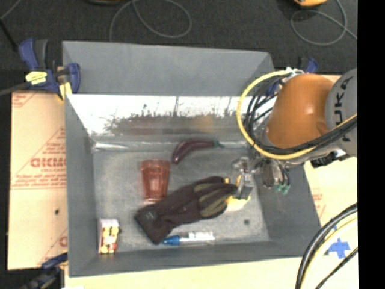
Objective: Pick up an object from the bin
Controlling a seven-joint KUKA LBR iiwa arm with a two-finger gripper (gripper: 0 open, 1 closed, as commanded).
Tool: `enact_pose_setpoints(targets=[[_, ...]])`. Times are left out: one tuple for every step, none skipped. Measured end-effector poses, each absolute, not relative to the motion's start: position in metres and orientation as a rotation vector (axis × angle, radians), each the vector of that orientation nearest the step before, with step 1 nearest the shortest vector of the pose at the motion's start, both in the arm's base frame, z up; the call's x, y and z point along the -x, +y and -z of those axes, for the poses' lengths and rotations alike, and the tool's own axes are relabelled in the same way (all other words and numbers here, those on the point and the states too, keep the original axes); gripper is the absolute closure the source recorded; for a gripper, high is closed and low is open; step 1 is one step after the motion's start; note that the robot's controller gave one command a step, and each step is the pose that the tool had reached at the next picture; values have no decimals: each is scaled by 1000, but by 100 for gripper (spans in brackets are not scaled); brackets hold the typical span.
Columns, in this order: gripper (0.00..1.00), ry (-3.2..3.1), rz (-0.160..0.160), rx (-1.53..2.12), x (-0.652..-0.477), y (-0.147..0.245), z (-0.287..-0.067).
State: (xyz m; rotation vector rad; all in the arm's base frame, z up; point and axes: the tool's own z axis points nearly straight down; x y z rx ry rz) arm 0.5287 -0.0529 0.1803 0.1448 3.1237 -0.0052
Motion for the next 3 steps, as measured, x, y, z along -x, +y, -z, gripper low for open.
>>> enact_pose_setpoints(targets=[[100,3124,6,-144,-529,-53,-180],[100,3124,6,-130,-544,-63,-217],[100,3121,7,-140,-523,-65,-248]])
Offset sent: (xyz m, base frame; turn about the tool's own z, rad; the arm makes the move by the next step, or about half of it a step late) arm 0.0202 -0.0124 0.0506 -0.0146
